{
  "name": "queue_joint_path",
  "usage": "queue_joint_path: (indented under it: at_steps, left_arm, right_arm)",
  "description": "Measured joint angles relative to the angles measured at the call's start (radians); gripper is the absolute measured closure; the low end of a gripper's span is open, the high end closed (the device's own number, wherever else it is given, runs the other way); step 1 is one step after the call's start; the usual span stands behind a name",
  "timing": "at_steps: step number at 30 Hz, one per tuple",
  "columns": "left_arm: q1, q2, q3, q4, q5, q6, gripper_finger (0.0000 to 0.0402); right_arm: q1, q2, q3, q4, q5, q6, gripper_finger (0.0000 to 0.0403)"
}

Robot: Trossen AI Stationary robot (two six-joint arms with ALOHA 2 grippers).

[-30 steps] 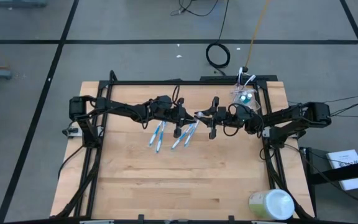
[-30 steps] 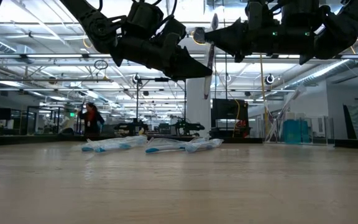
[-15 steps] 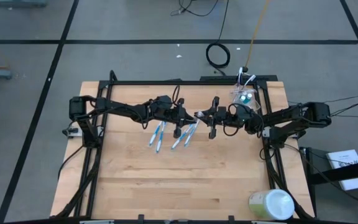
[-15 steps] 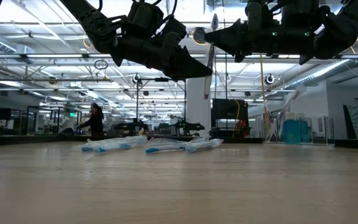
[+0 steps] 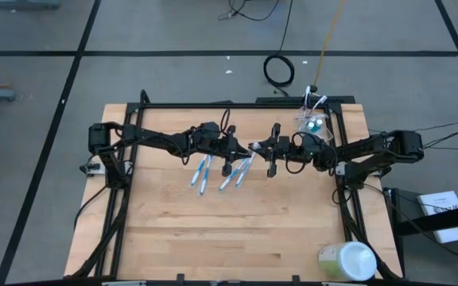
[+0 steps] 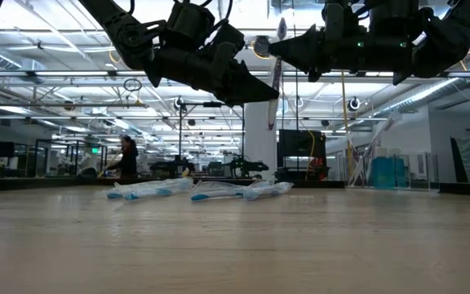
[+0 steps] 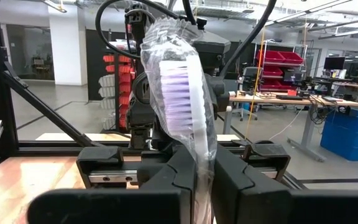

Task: Pick & Place toothbrushing station
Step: Put the violet toothbrush into the left of the transparent organizer

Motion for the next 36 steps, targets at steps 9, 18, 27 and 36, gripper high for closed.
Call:
queue_joint_path:
  at_steps: [9, 18, 27, 36]
  left_arm:
    - [0.0, 0.0, 0.0, 0.0, 0.0, 0.0, 0.0366]
    - [0.0, 0.0, 0.0, 0.0, -0.001, 0.0, 0.0366]
    - [0.0, 0.001, 0.0, -0.001, -0.001, -0.004, 0.0366]
    - [0.0, 0.001, 0.0, -0.002, -0.004, -0.005, 0.0343]
  right_arm:
    - [0.0, 0.0, 0.0, -0.003, 0.0, 0.0, 0.0387]
    - [0.0, 0.0, 0.0, -0.006, -0.001, 0.0, 0.0387]
    - [0.0, 0.0, 0.0, -0.007, -0.001, -0.003, 0.0387]
    - [0.0, 0.0, 0.0, -0.007, -0.002, -0.003, 0.0387]
